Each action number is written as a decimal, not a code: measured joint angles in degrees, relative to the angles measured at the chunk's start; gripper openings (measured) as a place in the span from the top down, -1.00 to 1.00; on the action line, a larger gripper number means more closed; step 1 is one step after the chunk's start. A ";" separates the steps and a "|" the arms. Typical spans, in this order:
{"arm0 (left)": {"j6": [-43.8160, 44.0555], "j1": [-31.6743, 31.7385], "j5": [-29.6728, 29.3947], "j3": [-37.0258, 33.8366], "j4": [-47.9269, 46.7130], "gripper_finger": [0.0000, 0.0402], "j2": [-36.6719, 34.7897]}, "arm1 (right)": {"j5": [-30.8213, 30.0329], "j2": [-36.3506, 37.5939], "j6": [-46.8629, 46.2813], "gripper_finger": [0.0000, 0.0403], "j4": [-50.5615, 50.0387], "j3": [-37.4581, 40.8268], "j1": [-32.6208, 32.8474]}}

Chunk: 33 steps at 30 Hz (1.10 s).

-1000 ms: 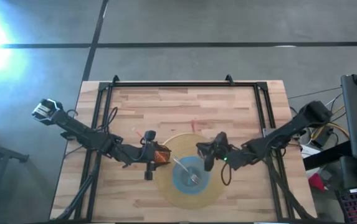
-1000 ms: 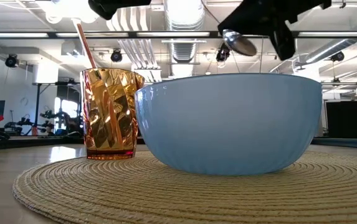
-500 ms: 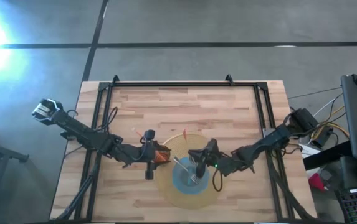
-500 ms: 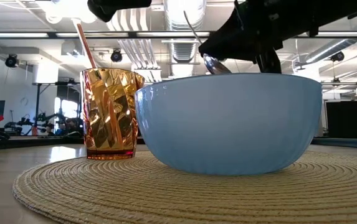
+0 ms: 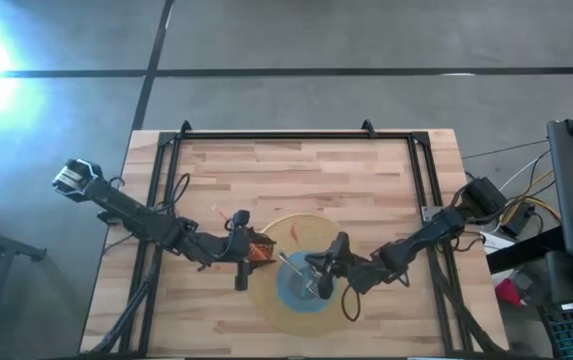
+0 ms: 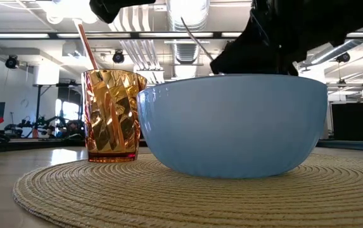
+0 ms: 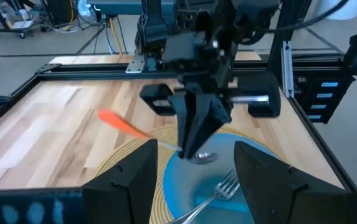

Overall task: Pick & Place Utensil
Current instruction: Put the spoon into the bowl

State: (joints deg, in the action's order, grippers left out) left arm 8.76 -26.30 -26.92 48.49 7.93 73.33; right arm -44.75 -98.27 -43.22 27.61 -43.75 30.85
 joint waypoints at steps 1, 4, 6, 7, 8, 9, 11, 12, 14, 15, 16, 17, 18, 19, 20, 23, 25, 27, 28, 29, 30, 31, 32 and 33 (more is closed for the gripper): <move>0.02 -0.01 0.01 0.00 0.10 -0.02 0.06 | 0.86 -0.31 0.12 0.94 -0.19 0.00 0.02; 0.08 -0.04 0.01 -0.02 0.30 -0.02 0.10 | 1.88 -1.34 1.67 0.94 -0.48 0.00 0.04; 0.08 -0.04 0.01 -0.02 0.24 -0.02 0.14 | 2.29 -1.74 2.91 0.94 -0.54 0.00 0.04; 0.08 -0.04 0.01 -0.02 0.18 -0.02 0.14 | 2.62 -1.98 3.21 0.94 -0.34 0.00 0.00; 0.05 -0.04 0.01 -0.02 0.19 -0.02 0.14 | 2.82 -2.09 3.49 0.94 -0.65 0.00 0.00; -0.13 -0.04 0.00 -0.02 0.19 -0.02 0.14 | 2.84 -2.11 3.87 0.94 -1.04 0.03 0.00; -0.88 -0.04 0.02 -0.02 0.09 -0.02 0.14 | 2.86 -2.26 4.38 0.94 -0.76 0.00 -0.03; -1.36 -0.04 0.01 -0.02 0.04 -0.02 0.14 | 2.88 -2.28 4.64 0.94 -0.83 0.00 -0.11; -2.01 -0.04 0.01 -0.02 0.06 -0.02 0.14 | 3.25 -2.36 5.55 0.94 -1.37 0.02 -0.14; -2.33 -0.04 0.01 -0.02 0.12 -0.02 0.14 | 3.34 -2.53 5.78 0.94 -1.46 0.02 -0.20; -2.53 -0.04 0.02 -0.02 0.12 -0.02 0.14 | 3.32 -2.77 5.92 0.94 -1.49 0.02 -0.20; -2.67 -0.04 0.01 -0.02 0.15 -0.02 0.14 | 3.35 -2.96 5.96 0.94 -1.80 0.02 -0.20; -2.75 -0.04 0.02 -0.02 0.27 -0.02 0.14 | 3.53 -3.23 6.00 0.94 -1.94 0.02 -0.20; -2.88 -0.04 0.01 -0.02 0.55 -0.02 0.14 | 4.09 -3.65 6.14 0.94 -1.78 0.02 -0.26; -2.93 -0.04 0.03 -0.02 0.87 -0.02 0.14 | 4.59 -4.01 6.19 0.94 -1.57 0.02 -0.36; -2.93 -0.04 0.03 -0.02 1.18 -0.02 0.14 | 5.71 -5.19 6.20 0.94 -1.67 0.02 -0.50; -2.93 -0.04 0.03 -0.02 1.13 -0.02 0.14 | 5.94 -5.71 6.21 0.94 -1.72 0.02 -0.48; -2.87 -0.04 0.03 -0.02 1.13 -0.02 0.14 | 5.98 -5.85 6.40 0.94 -1.79 -0.37 -0.50; -2.86 -0.04 0.03 -0.02 1.13 -0.02 0.14 | 6.03 -5.85 6.58 0.94 -1.78 -0.67 -0.56; -2.74 -0.04 0.03 -0.02 1.11 -0.02 0.14 | 6.03 -5.85 6.95 0.94 -1.87 -0.88 -0.62; -2.65 -0.04 0.03 -0.02 1.11 -0.02 0.14 | 6.04 -5.85 7.18 0.94 -2.00 -1.06 -0.69; -2.48 -0.04 0.03 -0.02 1.11 -0.02 0.14 | 6.21 -5.85 7.21 0.94 -2.16 -1.29 -0.78; -2.44 -0.04 0.05 -0.02 1.10 -0.02 0.14 | 6.25 -5.89 7.19 0.94 -2.20 -1.52 -0.87; -2.42 -0.04 0.04 -0.02 1.11 -0.02 0.14 | 6.25 -5.89 7.14 0.94 -2.25 -1.80 -1.01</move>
State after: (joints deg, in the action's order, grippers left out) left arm 6.34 -26.35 -26.88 48.47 9.04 73.47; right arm -38.50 -104.16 -36.08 25.36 -45.55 29.84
